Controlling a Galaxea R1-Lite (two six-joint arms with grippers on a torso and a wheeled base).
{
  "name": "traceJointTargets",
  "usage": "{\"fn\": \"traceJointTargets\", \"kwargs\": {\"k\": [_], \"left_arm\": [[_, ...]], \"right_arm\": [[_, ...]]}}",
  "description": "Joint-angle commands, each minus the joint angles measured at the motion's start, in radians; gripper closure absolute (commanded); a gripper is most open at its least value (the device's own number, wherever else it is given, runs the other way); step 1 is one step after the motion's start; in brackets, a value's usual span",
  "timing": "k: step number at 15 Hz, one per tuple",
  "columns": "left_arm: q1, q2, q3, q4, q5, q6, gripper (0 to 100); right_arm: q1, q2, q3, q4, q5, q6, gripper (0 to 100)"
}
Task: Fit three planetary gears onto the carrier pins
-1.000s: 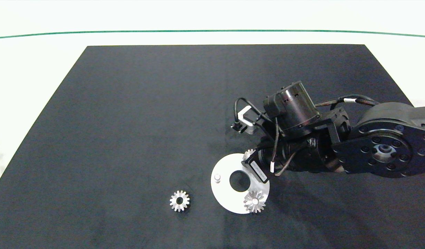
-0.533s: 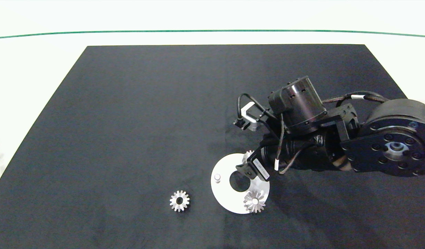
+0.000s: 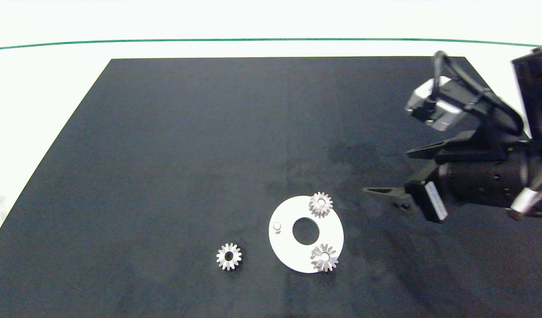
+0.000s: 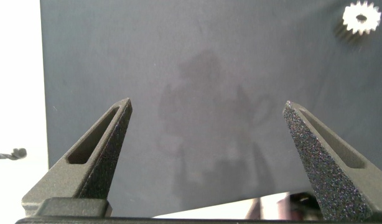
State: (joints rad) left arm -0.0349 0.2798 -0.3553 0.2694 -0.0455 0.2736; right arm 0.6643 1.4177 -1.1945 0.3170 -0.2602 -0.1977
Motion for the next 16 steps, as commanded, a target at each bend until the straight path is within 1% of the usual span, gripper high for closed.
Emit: {"fn": "traceJointTargets", "kwargs": {"k": [1, 2, 3, 4, 5, 6, 8, 9, 12, 15, 16], "left_arm": [[-0.002, 0.058, -0.004, 0.001, -0.010, 0.072, 0], [-0.003, 0.099, -0.014, -0.004, -0.016, 0.091, 0], [-0.017, 0.156, -0.028, -0.039, -0.042, 0.096, 0], [-0.040, 0.222, -0.034, -0.104, -0.063, 0.099, 0], [-0.059, 0.285, -0.034, -0.167, -0.065, 0.104, 0], [-0.080, 0.337, -0.034, -0.210, -0.063, 0.122, 0], [-0.105, 0.421, -0.033, -0.248, -0.059, 0.199, 0], [-0.120, 0.435, -0.033, -0.259, -0.059, 0.207, 0], [-0.211, 0.495, -0.027, -0.259, -0.059, 0.203, 0], [-0.339, 0.547, -0.028, -0.260, -0.056, 0.208, 0], [-0.353, 0.573, -0.031, -0.265, -0.054, 0.208, 0]], "right_arm": [[-0.104, -0.278, 0.161, 0.040, -0.011, -0.012, 0], [-0.123, -0.318, 0.174, 0.082, -0.011, -0.012, 0], [-0.137, -0.355, 0.188, 0.123, -0.010, -0.011, 0], [-0.150, -0.387, 0.197, 0.143, -0.010, -0.011, 0], [-0.157, -0.407, 0.199, 0.149, -0.011, -0.011, 0], [-0.163, -0.413, 0.196, 0.151, -0.011, -0.011, 0], [-0.172, -0.413, 0.179, 0.152, -0.011, -0.012, 0], [-0.172, -0.407, 0.174, 0.152, -0.011, -0.012, 0], [-0.170, -0.385, 0.171, 0.152, -0.010, -0.012, 0], [-0.183, -0.367, 0.170, 0.152, -0.008, -0.009, 0], [-0.195, -0.367, 0.173, 0.152, -0.008, -0.006, 0]]}}
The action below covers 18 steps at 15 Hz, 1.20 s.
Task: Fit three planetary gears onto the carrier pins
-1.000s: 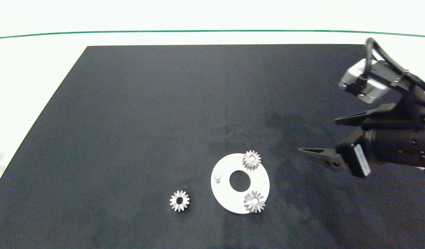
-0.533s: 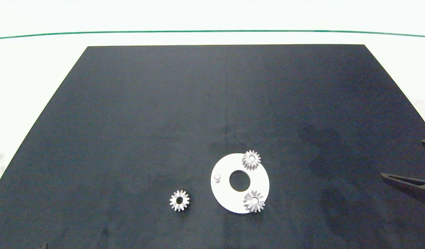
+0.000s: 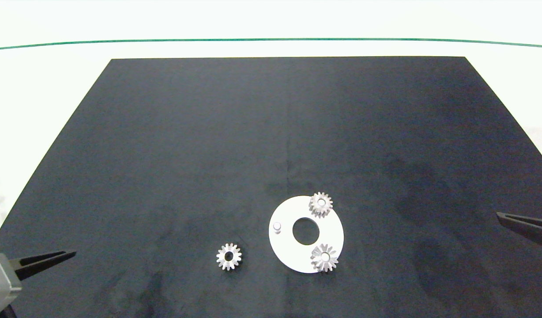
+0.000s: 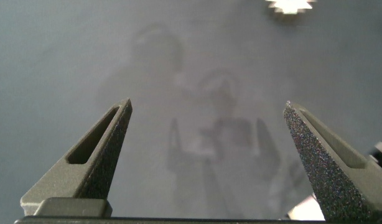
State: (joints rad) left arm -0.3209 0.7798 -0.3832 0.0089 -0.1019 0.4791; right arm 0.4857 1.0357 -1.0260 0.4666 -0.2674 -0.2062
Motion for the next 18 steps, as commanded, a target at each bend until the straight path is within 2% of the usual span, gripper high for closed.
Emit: {"fn": "traceJointTargets", "kwargs": {"k": [1, 2, 3, 4, 5, 6, 9, 12, 13, 15, 17, 18], "left_arm": [[-0.066, 0.104, -0.003, -0.027, 0.004, 0.003, 0], [-0.066, 0.133, 0.000, -0.064, 0.008, 0.003, 0], [-0.067, 0.148, -0.002, -0.084, 0.024, 0.003, 0], [-0.080, 0.176, -0.003, -0.110, 0.062, 0.004, 0], [-0.106, 0.200, -0.005, -0.129, 0.090, 0.003, 0], [-0.124, 0.214, -0.005, -0.135, 0.105, 0.003, 0], [-0.204, 0.279, -0.014, -0.170, 0.145, -0.007, 0], [-0.248, 0.374, -0.016, -0.261, 0.162, -0.014, 0], [-0.271, 0.404, -0.017, -0.288, 0.169, -0.022, 0], [-0.349, 0.437, -0.017, -0.330, 0.202, -0.063, 0], [-0.406, 0.449, -0.016, -0.333, 0.243, -0.086, 0], [-0.438, 0.466, -0.016, -0.339, 0.277, -0.096, 0]], "right_arm": [[-0.027, 0.013, 0.009, 0.003, -0.001, 0.005, 0], [-0.038, 0.013, 0.010, 0.003, 0.001, 0.005, 0], [-0.045, 0.013, 0.012, 0.003, 0.001, 0.007, 0], [-0.055, 0.013, 0.017, 0.003, 0.001, 0.007, 0], [-0.056, 0.013, 0.021, 0.003, 0.001, 0.007, 0], [-0.056, 0.013, 0.024, 0.003, 0.001, 0.007, 0], [-0.056, 0.027, 0.014, -0.005, 0.002, 0.025, 0], [-0.056, 0.044, -0.023, -0.003, 0.002, 0.027, 0], [-0.056, 0.050, -0.037, -0.003, 0.002, 0.027, 0], [-0.056, 0.070, -0.066, -0.003, 0.002, 0.027, 0], [-0.056, 0.078, -0.077, -0.003, 0.002, 0.027, 0], [-0.056, 0.079, -0.080, -0.003, 0.004, 0.027, 0]]}}
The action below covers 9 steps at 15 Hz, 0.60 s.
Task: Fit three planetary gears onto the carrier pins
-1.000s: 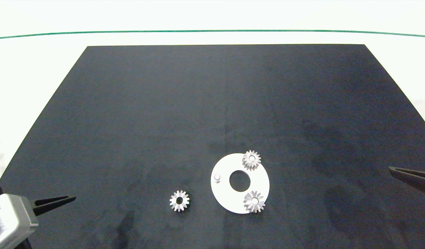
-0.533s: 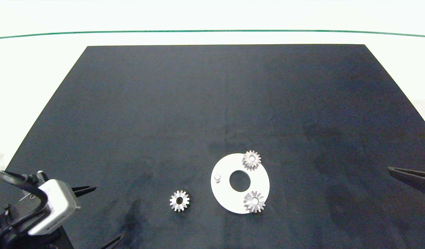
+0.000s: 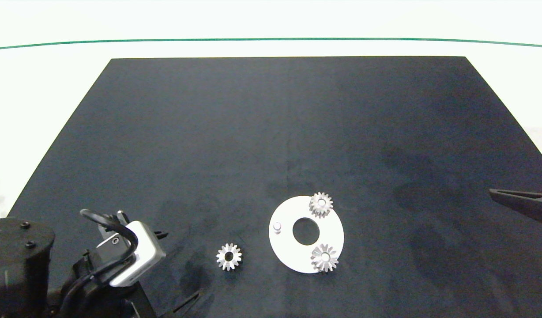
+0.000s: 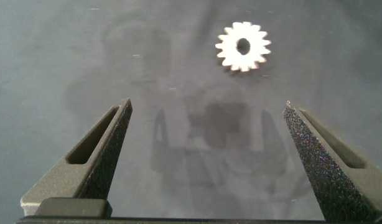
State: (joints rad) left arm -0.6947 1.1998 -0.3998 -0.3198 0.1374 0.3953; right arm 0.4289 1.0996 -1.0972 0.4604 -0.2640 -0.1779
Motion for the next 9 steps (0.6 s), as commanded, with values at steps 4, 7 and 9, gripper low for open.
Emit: {"fn": "traceJointTargets", "kwargs": {"k": [4, 7, 9], "left_arm": [[-0.098, 0.101, -0.001, -0.074, 0.056, -0.016, 0], [-0.154, 0.173, -0.001, -0.120, 0.065, -0.032, 0], [-0.164, 0.176, -0.001, -0.093, 0.073, -0.030, 0]], "right_arm": [[0.001, 0.029, -0.010, 0.003, 0.002, -0.002, 0], [0.002, 0.040, -0.016, 0.003, 0.002, -0.002, 0], [0.001, 0.042, -0.015, 0.003, 0.000, -0.002, 0]]}}
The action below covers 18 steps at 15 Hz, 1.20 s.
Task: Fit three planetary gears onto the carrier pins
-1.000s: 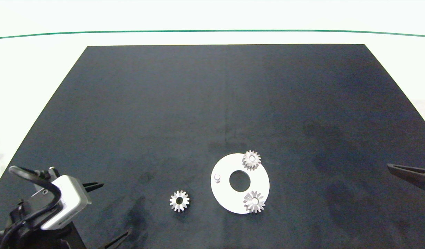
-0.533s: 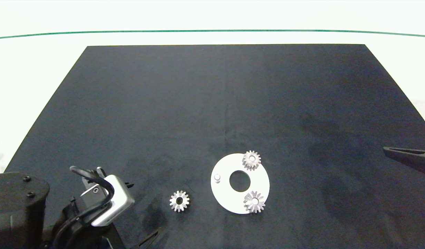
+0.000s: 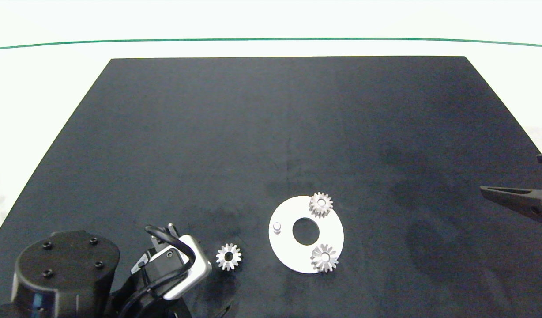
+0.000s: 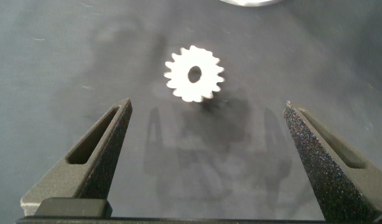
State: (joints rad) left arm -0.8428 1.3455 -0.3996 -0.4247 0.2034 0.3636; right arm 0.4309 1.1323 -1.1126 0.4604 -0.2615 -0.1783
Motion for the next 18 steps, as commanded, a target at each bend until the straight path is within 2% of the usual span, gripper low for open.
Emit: {"fn": "traceJointTargets", "kwargs": {"k": [1, 4, 6, 9, 11, 18], "left_arm": [[-0.022, 0.029, -0.004, 0.024, 0.011, 0.001, 0], [-0.021, 0.058, -0.022, 0.038, 0.013, 0.003, 0], [-0.019, 0.073, -0.082, 0.049, 0.013, 0.008, 0], [-0.019, 0.076, -0.191, 0.199, 0.017, 0.009, 0], [-0.019, 0.087, -0.205, 0.213, 0.027, 0.012, 0], [-0.019, 0.153, -0.216, 0.208, 0.027, 0.026, 0]], "right_arm": [[0.000, 0.014, 0.000, 0.003, -0.001, -0.001, 0], [0.003, 0.018, 0.005, 0.003, -0.001, -0.001, 0], [0.002, 0.018, 0.005, 0.004, -0.001, -0.001, 0], [0.000, 0.017, 0.013, 0.006, -0.001, -0.001, 0], [0.000, 0.017, 0.014, 0.006, 0.002, -0.003, 0], [0.000, 0.015, 0.016, 0.006, 0.007, -0.003, 0]]}}
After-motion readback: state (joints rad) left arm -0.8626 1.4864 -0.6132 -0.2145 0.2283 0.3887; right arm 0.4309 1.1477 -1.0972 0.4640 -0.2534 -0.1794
